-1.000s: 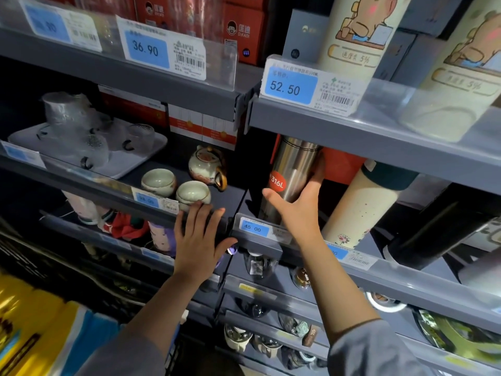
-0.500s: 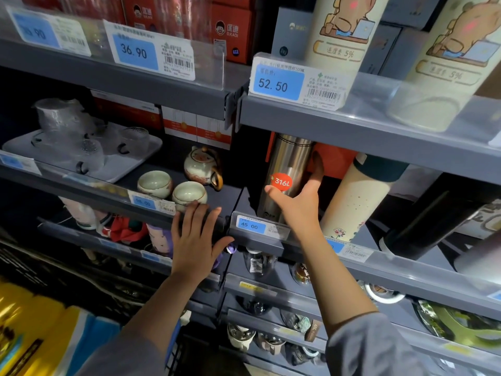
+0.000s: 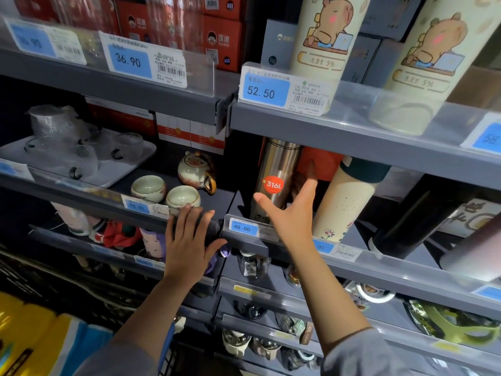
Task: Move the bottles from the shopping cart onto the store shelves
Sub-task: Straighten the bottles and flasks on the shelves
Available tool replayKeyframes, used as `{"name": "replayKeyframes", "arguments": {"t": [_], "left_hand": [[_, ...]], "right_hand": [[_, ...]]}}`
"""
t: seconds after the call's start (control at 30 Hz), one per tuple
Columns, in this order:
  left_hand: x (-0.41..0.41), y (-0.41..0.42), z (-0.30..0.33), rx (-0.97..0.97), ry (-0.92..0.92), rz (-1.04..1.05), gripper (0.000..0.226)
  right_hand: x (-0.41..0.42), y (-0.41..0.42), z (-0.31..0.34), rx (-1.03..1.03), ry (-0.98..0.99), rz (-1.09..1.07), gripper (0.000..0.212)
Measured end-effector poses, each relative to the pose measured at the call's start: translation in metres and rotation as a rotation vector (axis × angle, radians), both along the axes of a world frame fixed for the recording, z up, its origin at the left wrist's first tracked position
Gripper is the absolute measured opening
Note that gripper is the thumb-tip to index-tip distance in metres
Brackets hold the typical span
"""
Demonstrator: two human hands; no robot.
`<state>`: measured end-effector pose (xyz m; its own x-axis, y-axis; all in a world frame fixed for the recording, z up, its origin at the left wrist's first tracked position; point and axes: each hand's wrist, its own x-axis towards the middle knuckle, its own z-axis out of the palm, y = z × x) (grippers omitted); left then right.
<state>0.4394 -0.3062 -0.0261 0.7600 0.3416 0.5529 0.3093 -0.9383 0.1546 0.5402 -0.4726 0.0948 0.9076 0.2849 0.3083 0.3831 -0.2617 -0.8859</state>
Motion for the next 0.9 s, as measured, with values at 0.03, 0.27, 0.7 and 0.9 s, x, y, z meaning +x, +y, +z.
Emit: {"name": "replayKeyframes", "arguments": {"t": [0.03, 0.27, 0.7, 0.9], "left_hand": [[0.0, -0.001, 0.0, 0.005, -0.007, 0.003, 0.062], [0.004, 0.0, -0.005, 0.014, -0.057, 0.005, 0.067], [0.002, 0.002, -0.005, 0.092, -0.136, -0.007, 0.06], [0.002, 0.003, -0.008, 0.108, -0.163, -0.003, 0.06]], "right_hand": [[-0.009, -0.007, -0.003, 0.029, -0.033, -0.003, 0.092], [-0.037, -0.074, -0.007, 0.187, -0.368, -0.312, 0.091], [0.026, -0.084, -0.015, 0.039, -0.037, -0.352, 0.094], [0.028, -0.095, -0.016, -0.083, -0.022, -0.224, 0.085]]}}
